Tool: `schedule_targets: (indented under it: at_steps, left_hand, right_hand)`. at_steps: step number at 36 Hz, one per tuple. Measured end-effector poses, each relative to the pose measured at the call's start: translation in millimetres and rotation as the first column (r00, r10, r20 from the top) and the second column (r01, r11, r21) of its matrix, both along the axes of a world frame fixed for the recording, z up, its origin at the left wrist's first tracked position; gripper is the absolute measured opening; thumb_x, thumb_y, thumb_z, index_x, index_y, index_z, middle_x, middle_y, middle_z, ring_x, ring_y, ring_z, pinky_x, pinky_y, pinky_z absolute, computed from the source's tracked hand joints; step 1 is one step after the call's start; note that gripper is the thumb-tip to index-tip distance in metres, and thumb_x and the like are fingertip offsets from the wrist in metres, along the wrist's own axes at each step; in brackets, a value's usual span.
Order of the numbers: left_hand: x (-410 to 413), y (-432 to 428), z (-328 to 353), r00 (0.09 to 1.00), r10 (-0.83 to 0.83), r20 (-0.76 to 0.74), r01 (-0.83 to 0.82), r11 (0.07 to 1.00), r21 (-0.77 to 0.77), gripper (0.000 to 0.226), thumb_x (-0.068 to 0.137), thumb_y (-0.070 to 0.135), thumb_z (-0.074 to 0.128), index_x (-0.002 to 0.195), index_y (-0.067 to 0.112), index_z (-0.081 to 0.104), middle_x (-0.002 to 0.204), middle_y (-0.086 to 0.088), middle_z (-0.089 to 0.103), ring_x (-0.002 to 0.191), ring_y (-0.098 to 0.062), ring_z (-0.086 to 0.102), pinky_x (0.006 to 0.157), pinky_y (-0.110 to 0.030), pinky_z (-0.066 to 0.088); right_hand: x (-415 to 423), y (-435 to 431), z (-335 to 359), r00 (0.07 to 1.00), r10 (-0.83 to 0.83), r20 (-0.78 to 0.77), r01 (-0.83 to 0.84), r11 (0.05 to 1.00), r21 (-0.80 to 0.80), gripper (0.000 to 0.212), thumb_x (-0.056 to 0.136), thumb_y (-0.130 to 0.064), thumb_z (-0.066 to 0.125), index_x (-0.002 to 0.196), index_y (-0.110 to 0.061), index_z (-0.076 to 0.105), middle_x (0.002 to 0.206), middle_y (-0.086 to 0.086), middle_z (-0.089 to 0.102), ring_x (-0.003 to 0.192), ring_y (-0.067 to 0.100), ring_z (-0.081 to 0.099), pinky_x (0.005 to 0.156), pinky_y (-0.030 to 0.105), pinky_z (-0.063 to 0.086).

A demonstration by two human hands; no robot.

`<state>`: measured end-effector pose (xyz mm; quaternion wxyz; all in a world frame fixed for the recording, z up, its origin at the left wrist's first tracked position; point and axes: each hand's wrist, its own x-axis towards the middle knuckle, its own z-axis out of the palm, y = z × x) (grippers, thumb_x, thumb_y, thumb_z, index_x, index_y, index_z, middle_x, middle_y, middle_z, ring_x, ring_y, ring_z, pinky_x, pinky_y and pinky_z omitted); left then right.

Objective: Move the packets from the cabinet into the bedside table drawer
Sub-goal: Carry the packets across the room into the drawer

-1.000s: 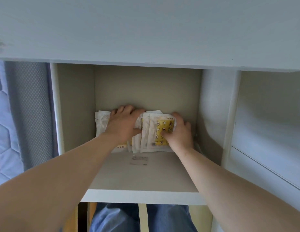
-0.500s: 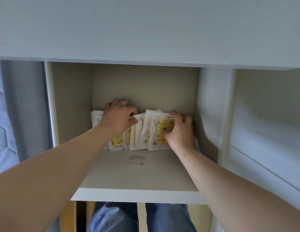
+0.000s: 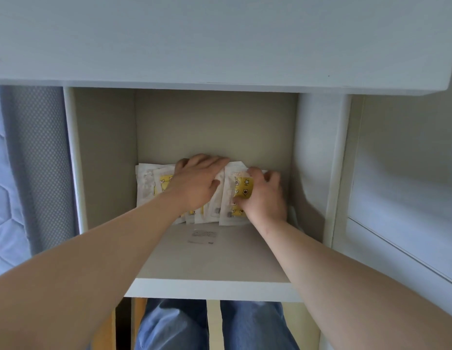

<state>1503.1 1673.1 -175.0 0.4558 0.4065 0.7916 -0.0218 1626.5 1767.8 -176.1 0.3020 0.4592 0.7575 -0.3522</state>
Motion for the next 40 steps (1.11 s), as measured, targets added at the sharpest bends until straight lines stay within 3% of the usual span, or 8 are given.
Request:
schedule_targets:
  at_steps: [7, 13, 17, 21, 26, 29, 34, 40]
  left_hand:
    - [13.3, 0.7, -4.5, 0.993, 0.049, -0.109, -0.045, 0.998, 0.04, 0.032, 0.098, 0.017, 0.036, 0.124, 0.027, 0.052, 0.14, 0.013, 0.038, 0.135, -0.013, 0.02, 0.105, -0.03, 0.014]
    - [22.0, -5.9, 3.4, 0.995, 0.072, -0.075, -0.07, 0.997, 0.028, 0.038, 0.096, 0.014, 0.037, 0.132, 0.024, 0.042, 0.149, 0.008, 0.024, 0.141, -0.015, 0.01, 0.111, -0.031, 0.01]
    - [23.2, -6.7, 21.6, 0.983, 0.173, -0.055, -0.173, 0.985, 0.013, 0.042, 0.095, 0.011, 0.04, 0.136, 0.021, 0.04, 0.15, 0.004, 0.024, 0.141, -0.018, 0.011, 0.112, -0.034, 0.014]
    - [19.6, -1.5, 55.2, 0.941, 0.337, -0.025, -0.336, 0.941, 0.025, 0.043, 0.094, 0.012, 0.043, 0.135, 0.021, 0.042, 0.147, 0.002, 0.032, 0.137, -0.021, 0.021, 0.107, -0.037, 0.029]
    - [14.5, 5.7, 109.1, 0.889, 0.457, 0.036, -0.458, 0.886, 0.074, 0.041, 0.095, 0.019, 0.046, 0.136, 0.022, 0.042, 0.142, -0.001, 0.039, 0.129, -0.021, 0.036, 0.096, -0.034, 0.039]
    - [13.0, 7.4, 146.0, 0.864, 0.494, 0.096, -0.503, 0.855, 0.13, 0.041, 0.096, 0.021, 0.048, 0.137, 0.022, 0.041, 0.139, 0.0, 0.043, 0.126, -0.016, 0.042, 0.085, -0.025, 0.038]
    - [19.4, 5.3, 222.4, 0.868, 0.448, 0.214, -0.492, 0.834, 0.251, 0.033, 0.095, 0.019, 0.05, 0.129, 0.021, 0.049, 0.122, 0.004, 0.054, 0.105, -0.008, 0.049, 0.085, -0.022, 0.036]
    - [53.5, -13.6, 296.9, 0.921, 0.249, 0.301, -0.342, 0.887, 0.312, 0.024, 0.095, 0.023, 0.05, 0.119, 0.025, 0.052, 0.108, 0.01, 0.058, 0.097, -0.007, 0.054, 0.074, -0.018, 0.041]
  right_hand:
    - [11.0, 4.9, -1.7, 0.997, -0.075, -0.024, 0.075, 0.997, -0.015, 0.047, 0.083, -0.019, 0.066, 0.126, -0.02, 0.046, 0.124, 0.009, 0.034, 0.106, 0.029, 0.05, 0.085, 0.039, 0.05]
    - [13.9, 3.8, 7.5, 0.998, -0.021, -0.053, 0.014, 0.993, -0.116, 0.056, 0.083, -0.01, 0.062, 0.134, -0.024, 0.042, 0.128, 0.008, 0.034, 0.113, 0.027, 0.047, 0.09, 0.032, 0.044]
    - [16.8, 4.6, 22.6, 0.998, -0.028, -0.053, 0.022, 0.994, -0.106, 0.057, 0.084, -0.014, 0.061, 0.137, -0.023, 0.04, 0.132, 0.007, 0.036, 0.12, 0.026, 0.043, 0.09, 0.031, 0.042]
    - [16.4, 5.8, 51.1, 0.983, -0.163, -0.088, 0.155, 0.983, -0.098, 0.057, 0.086, -0.02, 0.062, 0.138, -0.021, 0.038, 0.133, 0.007, 0.038, 0.119, 0.026, 0.047, 0.095, 0.031, 0.041]
    - [11.4, -0.5, 102.6, 0.914, -0.366, -0.177, 0.354, 0.93, -0.096, 0.05, 0.087, -0.021, 0.061, 0.133, -0.019, 0.042, 0.13, 0.007, 0.042, 0.111, 0.023, 0.052, 0.091, 0.037, 0.047]
    - [7.5, -10.8, 138.6, 0.83, -0.511, -0.223, 0.496, 0.86, -0.122, 0.044, 0.088, -0.022, 0.059, 0.129, -0.017, 0.044, 0.126, 0.007, 0.044, 0.104, 0.022, 0.054, 0.087, 0.036, 0.049]
    - [10.7, -35.6, 211.7, 0.63, -0.693, -0.351, 0.684, 0.709, -0.173, 0.041, 0.09, -0.022, 0.056, 0.13, -0.017, 0.046, 0.131, 0.002, 0.046, 0.117, 0.015, 0.046, 0.09, 0.021, 0.034]
    - [45.1, -88.4, 292.1, 0.22, -0.867, -0.448, 0.86, 0.389, -0.331, 0.032, 0.092, -0.019, 0.054, 0.123, -0.017, 0.052, 0.109, -0.005, 0.053, 0.102, 0.009, 0.051, 0.091, 0.025, 0.042]
